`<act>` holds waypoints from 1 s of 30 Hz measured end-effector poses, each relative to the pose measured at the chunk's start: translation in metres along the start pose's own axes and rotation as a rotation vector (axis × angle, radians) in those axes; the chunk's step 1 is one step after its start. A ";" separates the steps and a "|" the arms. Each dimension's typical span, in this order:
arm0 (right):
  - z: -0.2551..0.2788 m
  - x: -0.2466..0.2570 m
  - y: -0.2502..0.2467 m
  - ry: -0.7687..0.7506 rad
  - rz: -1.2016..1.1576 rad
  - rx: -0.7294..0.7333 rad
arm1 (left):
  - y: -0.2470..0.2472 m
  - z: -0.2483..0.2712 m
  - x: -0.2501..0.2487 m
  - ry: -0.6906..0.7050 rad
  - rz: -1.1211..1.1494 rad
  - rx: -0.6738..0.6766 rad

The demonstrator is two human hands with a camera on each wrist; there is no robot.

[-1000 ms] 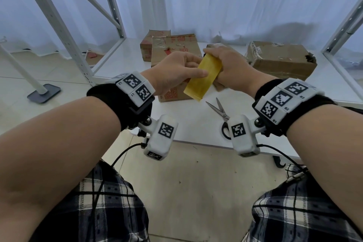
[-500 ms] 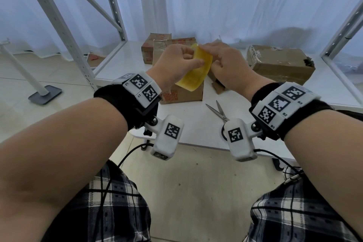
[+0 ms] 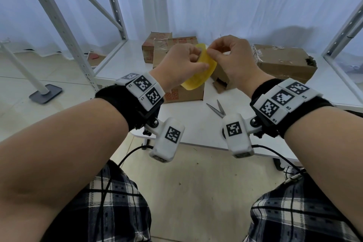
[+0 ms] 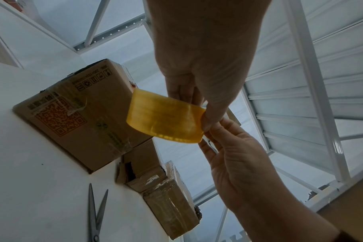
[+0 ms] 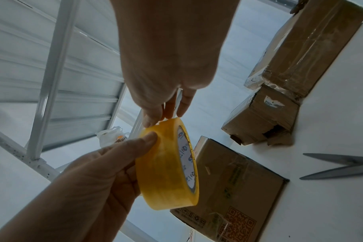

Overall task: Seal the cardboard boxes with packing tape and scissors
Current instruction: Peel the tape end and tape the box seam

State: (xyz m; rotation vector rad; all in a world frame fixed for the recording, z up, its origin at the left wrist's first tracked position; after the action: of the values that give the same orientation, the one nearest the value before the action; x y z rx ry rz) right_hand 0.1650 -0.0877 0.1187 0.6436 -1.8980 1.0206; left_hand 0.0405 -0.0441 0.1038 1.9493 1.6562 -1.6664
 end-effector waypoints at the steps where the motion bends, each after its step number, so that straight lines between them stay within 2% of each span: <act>1: 0.000 0.000 0.001 0.003 0.017 0.001 | 0.000 0.000 0.000 0.003 -0.005 0.003; 10: 0.002 0.001 0.011 -0.018 0.078 0.040 | -0.005 -0.004 0.006 -0.008 -0.050 0.002; 16: 0.003 0.001 0.007 -0.012 0.035 -0.046 | -0.007 -0.005 0.004 0.010 -0.068 -0.011; 22: 0.002 0.000 0.001 0.045 -0.027 -0.003 | -0.003 -0.004 0.001 0.050 -0.065 0.062; 30: -0.002 0.007 0.009 -0.013 0.186 0.039 | -0.004 -0.004 -0.002 0.088 -0.059 0.124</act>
State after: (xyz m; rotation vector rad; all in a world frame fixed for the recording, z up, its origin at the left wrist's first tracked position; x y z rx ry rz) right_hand 0.1556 -0.0816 0.1220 0.5029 -1.9821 1.1753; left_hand 0.0409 -0.0412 0.1089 2.0775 1.6937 -1.7695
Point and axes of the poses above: each hand's wrist, its own z-axis away from the middle knuckle, its own y-axis out of the palm, x = y × z, the point moved 9 cm from there along -z, towards the middle knuckle, and after that the axes turned 13 degrees about y, right-handed, at the moved point
